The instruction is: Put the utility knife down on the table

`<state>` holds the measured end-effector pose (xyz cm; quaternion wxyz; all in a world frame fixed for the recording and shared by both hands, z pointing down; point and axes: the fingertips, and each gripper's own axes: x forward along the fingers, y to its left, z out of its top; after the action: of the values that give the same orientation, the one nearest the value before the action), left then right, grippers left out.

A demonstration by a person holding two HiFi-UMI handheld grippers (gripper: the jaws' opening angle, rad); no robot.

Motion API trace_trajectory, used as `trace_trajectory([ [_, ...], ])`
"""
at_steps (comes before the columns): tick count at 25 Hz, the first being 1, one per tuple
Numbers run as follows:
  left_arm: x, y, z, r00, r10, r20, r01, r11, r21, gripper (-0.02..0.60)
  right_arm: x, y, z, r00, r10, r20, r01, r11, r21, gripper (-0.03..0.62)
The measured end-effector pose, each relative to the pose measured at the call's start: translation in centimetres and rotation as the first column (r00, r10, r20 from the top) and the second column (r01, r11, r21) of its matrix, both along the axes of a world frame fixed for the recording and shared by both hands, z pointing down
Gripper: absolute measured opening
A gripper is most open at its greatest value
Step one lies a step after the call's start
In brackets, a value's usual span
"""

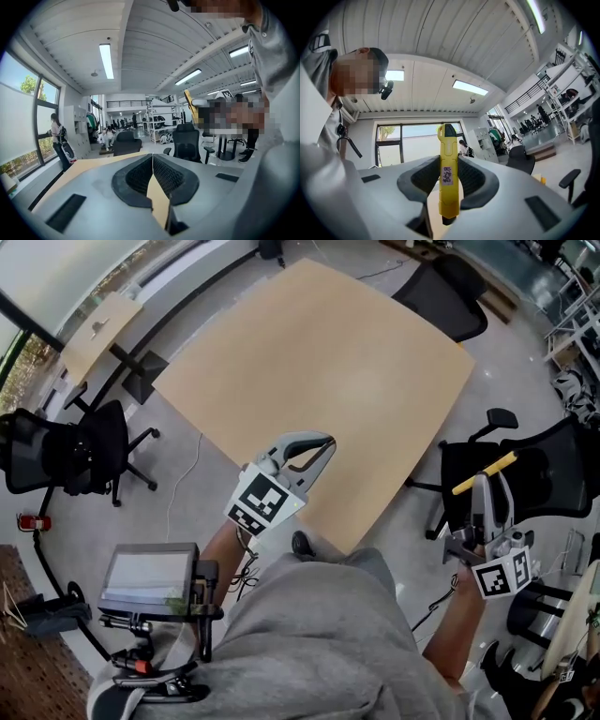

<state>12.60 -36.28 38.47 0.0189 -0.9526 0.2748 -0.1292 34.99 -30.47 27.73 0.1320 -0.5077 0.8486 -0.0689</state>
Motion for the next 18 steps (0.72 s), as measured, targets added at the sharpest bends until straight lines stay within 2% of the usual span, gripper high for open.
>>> trace_trajectory([
  [8, -2.2, -1.8, 1.8, 0.996, -0.089, -0.018, 0.088, 0.995, -0.049, 0.006, -1.8, -5.2, 0.7, 0.996, -0.085, -0.028, 0.084, 0.996, -0.042, 0.118],
  [18, -3.7, -5.2, 3.6, 0.968, -0.251, -0.006, 0.25, 0.963, -0.098, 0.006, -2.3, -14.4, 2.1, 0.975, -0.22, -0.024, 0.218, 0.974, -0.063, 0.118],
])
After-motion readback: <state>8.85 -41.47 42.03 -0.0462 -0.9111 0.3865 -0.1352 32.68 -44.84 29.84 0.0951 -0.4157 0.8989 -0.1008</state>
